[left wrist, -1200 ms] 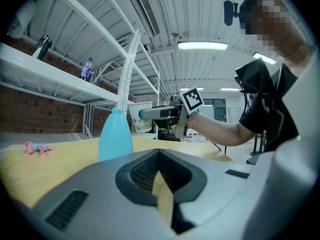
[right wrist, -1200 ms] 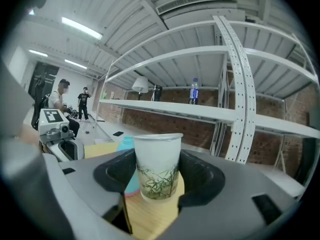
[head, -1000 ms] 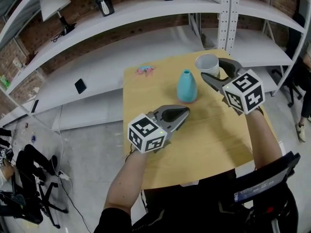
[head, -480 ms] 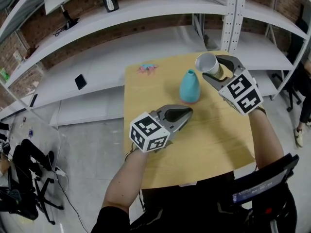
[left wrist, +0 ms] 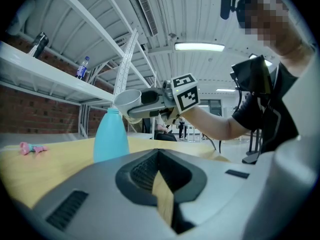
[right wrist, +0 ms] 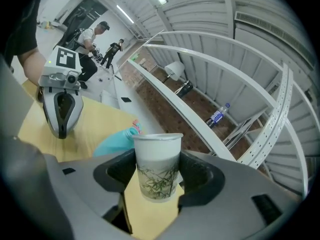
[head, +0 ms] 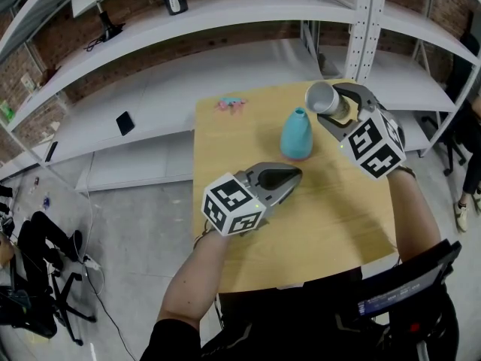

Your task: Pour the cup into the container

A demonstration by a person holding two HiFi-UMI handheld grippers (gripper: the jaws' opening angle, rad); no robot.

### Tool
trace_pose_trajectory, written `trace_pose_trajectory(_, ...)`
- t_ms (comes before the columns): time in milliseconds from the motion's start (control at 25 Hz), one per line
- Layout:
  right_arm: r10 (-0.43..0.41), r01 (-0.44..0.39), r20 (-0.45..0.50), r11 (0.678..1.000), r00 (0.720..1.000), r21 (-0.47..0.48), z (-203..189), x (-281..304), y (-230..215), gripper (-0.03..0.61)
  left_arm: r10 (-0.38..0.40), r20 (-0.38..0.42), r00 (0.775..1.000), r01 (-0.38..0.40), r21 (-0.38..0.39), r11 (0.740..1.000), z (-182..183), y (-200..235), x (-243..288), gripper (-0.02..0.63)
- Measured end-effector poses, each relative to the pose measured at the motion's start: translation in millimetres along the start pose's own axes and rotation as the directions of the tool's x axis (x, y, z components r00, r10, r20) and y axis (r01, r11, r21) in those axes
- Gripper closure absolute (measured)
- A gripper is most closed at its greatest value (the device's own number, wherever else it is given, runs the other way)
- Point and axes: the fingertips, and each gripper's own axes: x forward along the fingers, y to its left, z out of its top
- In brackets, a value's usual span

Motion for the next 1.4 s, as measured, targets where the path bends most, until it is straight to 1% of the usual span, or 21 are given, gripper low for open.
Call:
trace_pose_trajectory(200, -0.006, 0.005, -0.019, 0.997, 1.000, -0.073, 5, 2, -1, 0.302, -0.010, 0.001, 1.000, 0.010, 0.001, 1.000, 1, -2, 0, 0.614)
trace_pose_trajectory(560, 0.004, -0.010, -0.043, 0.992, 0.999, -0.127, 5, 6, 1, 0.302, -0.020, 0.001, 1.000, 0.020, 0.004, 1.000, 0, -3, 0, 0.614)
trace_pose_trajectory(800, -0.007, -0.004, -0.057, 0.984, 0.998, -0.180, 8, 6, 2, 0.302, -0.022, 0.001, 1.000, 0.022, 0.004, 1.000, 0, -3, 0, 0.614)
trace_pose_trajectory(1000, 0.003, -0.014, -0.057, 0.981, 0.998, -0.195, 11, 6, 4, 0.302, -0.022, 0.002, 1.000, 0.022, 0.004, 1.000, 0, -4, 0, 0.614)
trace_pose_trajectory(1400, -0.008, -0.011, -0.078, 0.970, 0.997, -0.242, 12, 8, 5, 0.302, -0.024, 0.001, 1.000, 0.024, 0.002, 1.000, 0, -3, -1, 0.614)
